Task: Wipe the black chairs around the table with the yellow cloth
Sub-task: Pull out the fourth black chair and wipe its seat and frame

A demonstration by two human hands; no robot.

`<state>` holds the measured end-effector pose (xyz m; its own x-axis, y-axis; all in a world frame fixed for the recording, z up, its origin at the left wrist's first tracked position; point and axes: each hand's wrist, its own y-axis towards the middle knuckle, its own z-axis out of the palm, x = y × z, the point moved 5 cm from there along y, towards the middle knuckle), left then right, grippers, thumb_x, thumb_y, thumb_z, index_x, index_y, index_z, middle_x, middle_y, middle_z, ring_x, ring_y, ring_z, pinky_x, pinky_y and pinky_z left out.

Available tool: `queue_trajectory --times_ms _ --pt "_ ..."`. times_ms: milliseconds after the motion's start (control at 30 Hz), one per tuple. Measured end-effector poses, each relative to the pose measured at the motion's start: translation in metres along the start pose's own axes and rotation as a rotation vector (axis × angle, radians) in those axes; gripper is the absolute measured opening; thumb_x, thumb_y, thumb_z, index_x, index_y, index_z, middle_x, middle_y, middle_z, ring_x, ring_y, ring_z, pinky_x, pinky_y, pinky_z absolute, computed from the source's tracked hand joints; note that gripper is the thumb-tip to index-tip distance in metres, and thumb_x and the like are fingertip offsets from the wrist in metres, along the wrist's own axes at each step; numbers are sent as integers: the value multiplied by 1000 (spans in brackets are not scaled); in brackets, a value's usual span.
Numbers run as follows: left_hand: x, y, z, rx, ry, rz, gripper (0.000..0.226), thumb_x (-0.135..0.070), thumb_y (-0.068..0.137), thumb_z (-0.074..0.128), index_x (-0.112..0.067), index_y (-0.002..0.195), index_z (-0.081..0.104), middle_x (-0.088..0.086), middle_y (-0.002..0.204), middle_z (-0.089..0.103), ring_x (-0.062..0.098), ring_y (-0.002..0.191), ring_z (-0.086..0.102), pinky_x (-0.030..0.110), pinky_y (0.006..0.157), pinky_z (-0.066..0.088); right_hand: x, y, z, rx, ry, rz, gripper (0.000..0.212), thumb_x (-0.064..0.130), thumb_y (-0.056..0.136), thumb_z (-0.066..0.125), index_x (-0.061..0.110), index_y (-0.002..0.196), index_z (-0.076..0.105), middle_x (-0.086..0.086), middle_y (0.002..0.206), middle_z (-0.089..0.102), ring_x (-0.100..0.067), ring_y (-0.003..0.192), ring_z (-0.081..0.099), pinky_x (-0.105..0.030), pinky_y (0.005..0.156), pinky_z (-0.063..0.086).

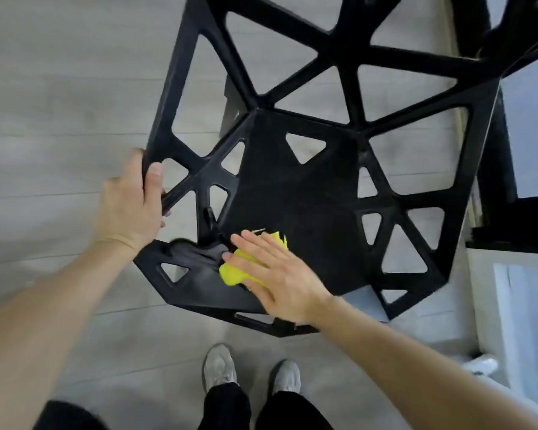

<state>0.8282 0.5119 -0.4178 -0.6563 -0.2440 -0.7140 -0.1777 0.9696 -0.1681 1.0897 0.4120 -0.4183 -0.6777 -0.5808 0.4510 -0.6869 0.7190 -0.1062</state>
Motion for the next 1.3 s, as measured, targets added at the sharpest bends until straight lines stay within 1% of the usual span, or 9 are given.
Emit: queue_trajectory --times_ms 133,233,433,567,667,800,900,1167,1300 --pt "3 3 -1 -56 91 47 18 -59 112 25 -53 102 40 3 74 73 24 45 70 41 40 53 -177 -8 -65 -247 -232 479 54 26 109 49 17 161 43 -11 171 35 -30 163 22 -60 128 21" --pt "14 6 3 -80 174 46 39 -65 110 22 -32 117 43 9 75 72 40 58 69 54 60 58 -129 5 -33 -450 -105 802 56 27 107 46 13 161 42 -11 172 32 -29 163 19 -55 131 14" --pt "-8 -22 2 -117 374 -42 45 -42 113 38 -10 145 39 24 112 64 54 92 61 60 79 47 -3 -14 1 -6 12 86 57 26 106 54 20 161 44 -4 172 34 -24 163 22 -45 133 16" --pt "4 -110 5 -83 458 -19 87 -29 103 63 0 167 12 31 160 34 52 143 39 64 116 38 -149 -65 -54 -122 -170 495 59 23 103 53 20 161 44 -10 170 36 -32 160 28 -57 128 25" --pt "13 -179 12 30 609 112 90 -21 95 68 4 167 20 29 170 23 49 157 26 59 128 27 -101 -53 -31 -372 -156 892 59 30 103 46 22 161 42 -8 170 37 -30 160 25 -52 133 14" --pt "25 -206 23 209 710 173 102 2 72 76 6 163 32 22 175 20 45 162 22 60 129 26 69 1 35 -227 -4 440 57 27 103 52 22 159 48 -9 166 43 -32 157 32 -51 130 19" --pt "26 -205 26 250 744 178 108 6 67 75 4 165 30 24 176 14 45 164 17 60 128 28 49 -31 27 -176 -17 218 56 25 102 57 21 158 50 -8 165 44 -32 155 36 -50 128 23" --pt "31 -214 48 286 729 37 116 -1 71 70 3 169 9 19 179 -15 38 167 -7 57 116 49 -50 -160 1 -573 -198 999 50 23 105 56 21 155 54 -9 162 46 -34 154 37 -61 126 21" --pt "37 -214 46 256 748 54 123 -1 67 79 3 169 11 19 179 -13 38 167 -6 59 118 46 73 -56 59 -456 -96 557 57 19 97 61 24 154 56 -9 163 46 -34 155 35 -52 130 13"
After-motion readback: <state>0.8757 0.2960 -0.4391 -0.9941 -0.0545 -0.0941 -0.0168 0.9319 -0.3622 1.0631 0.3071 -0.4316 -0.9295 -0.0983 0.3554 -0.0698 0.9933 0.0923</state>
